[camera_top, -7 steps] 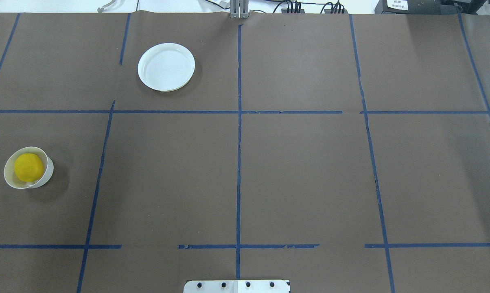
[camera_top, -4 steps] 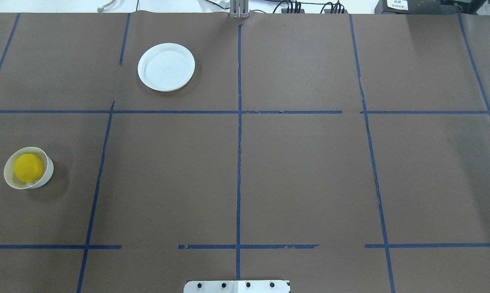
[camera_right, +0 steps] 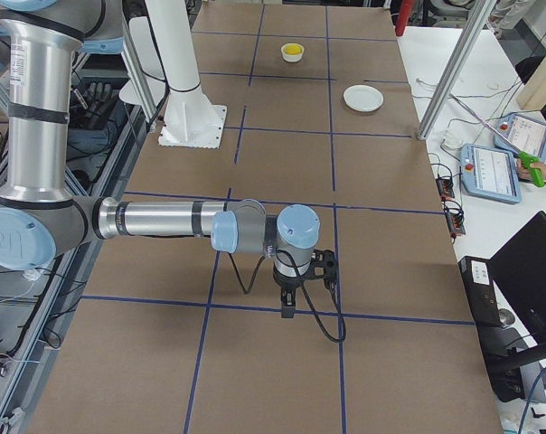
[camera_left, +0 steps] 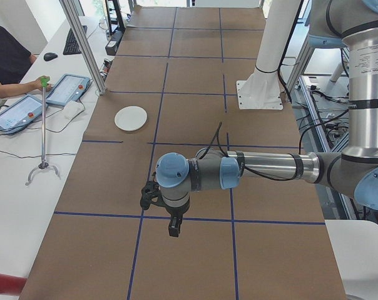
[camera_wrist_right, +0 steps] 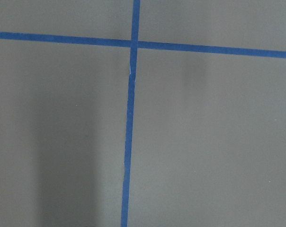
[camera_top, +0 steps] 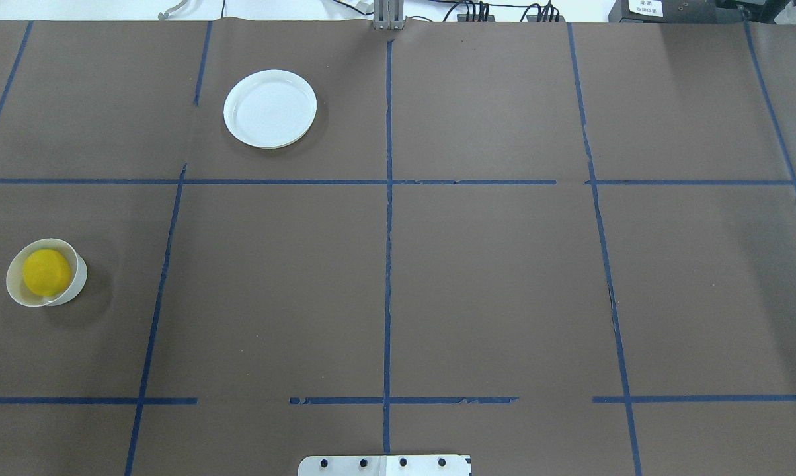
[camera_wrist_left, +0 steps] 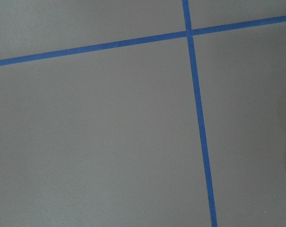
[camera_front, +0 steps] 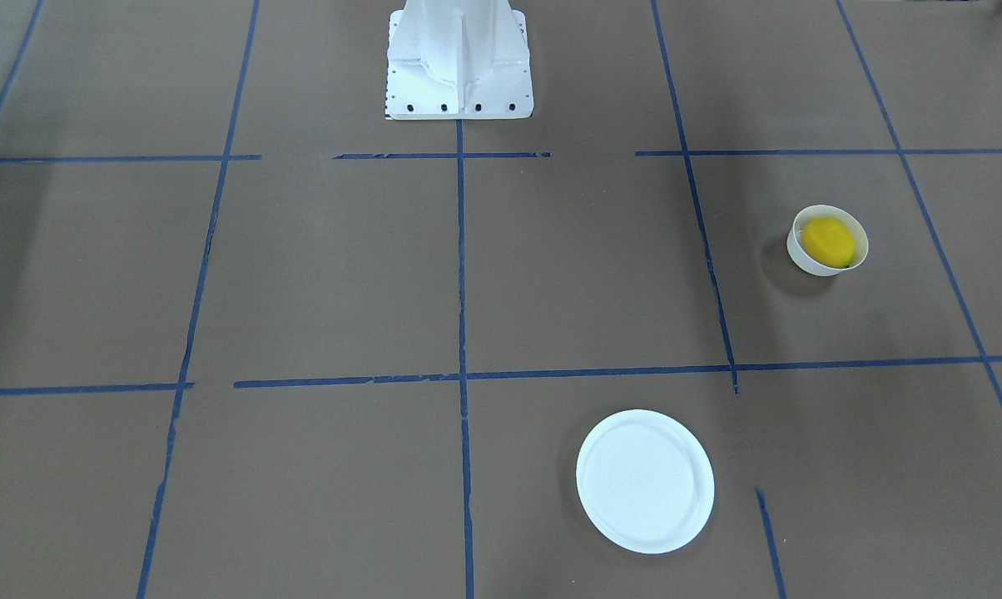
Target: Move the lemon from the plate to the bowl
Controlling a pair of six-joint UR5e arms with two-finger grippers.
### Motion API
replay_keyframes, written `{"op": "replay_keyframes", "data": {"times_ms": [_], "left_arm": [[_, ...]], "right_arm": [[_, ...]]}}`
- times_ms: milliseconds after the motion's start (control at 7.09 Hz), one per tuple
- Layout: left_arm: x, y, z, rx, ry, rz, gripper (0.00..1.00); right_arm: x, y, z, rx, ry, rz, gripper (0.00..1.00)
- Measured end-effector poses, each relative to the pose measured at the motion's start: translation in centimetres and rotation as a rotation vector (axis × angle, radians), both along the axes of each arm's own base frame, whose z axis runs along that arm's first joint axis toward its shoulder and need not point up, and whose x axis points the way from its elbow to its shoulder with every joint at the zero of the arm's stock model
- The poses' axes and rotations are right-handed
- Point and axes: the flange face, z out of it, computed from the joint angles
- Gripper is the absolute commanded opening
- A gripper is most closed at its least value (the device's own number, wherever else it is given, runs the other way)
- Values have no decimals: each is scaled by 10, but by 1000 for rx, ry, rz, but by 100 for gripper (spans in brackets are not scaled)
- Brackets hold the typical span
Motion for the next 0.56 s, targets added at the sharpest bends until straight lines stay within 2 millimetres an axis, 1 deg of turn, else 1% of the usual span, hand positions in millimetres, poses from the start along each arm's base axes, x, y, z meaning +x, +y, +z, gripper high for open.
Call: {"op": "replay_keyframes", "data": {"times_ms": [282,564], "left_arm": [[18,-6,-3,-8,-2,11,100],[24,-7,-2,-12,-2,20,100]], "right_arm": [[0,0,0,0,1,0,100],[0,0,0,0,0,0,100]]}}
